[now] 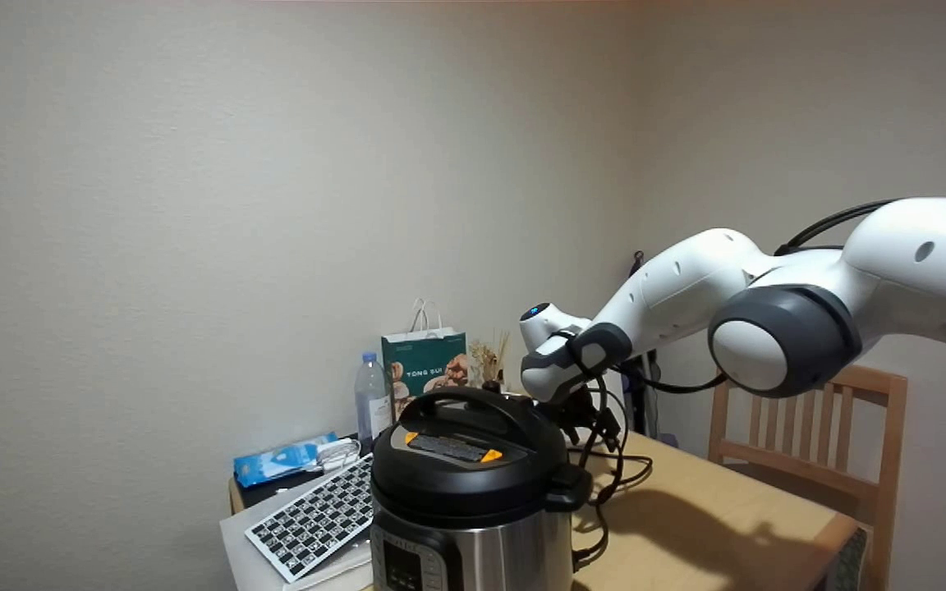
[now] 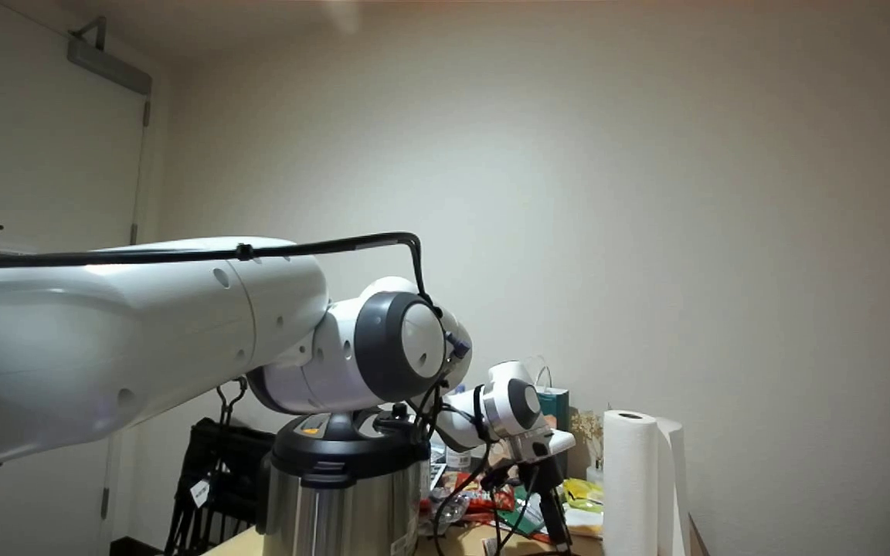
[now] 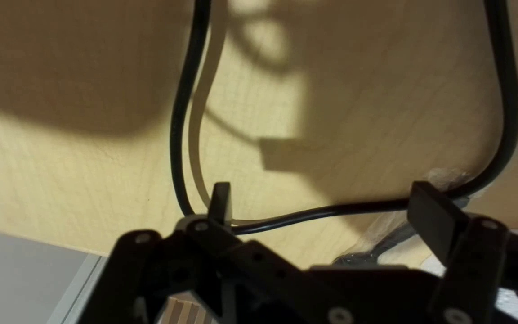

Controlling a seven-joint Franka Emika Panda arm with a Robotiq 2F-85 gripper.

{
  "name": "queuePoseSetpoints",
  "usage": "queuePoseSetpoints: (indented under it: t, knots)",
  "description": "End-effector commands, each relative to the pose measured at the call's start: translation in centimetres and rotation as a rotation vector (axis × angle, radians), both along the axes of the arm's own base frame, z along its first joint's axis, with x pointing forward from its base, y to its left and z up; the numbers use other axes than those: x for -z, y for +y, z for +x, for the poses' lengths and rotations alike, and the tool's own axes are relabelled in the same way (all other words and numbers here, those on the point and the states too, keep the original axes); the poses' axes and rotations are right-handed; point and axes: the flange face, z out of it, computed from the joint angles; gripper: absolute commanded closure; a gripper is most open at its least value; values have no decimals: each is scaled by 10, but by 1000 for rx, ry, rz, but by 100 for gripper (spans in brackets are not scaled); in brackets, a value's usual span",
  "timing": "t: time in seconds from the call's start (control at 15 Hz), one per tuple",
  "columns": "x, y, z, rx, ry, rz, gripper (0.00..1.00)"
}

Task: Put the cable over the cooker.

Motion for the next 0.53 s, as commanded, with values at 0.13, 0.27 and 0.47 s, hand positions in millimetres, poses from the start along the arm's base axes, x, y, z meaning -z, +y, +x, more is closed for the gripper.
queuePoseSetpoints:
  t: [0.13,0.27,0.47]
  knots:
    - [0,17,17,-60,-46,7,0]
    - [-3,19,21,-63,-71,-4,0]
    - [-3,22,20,-47,-66,-11,0]
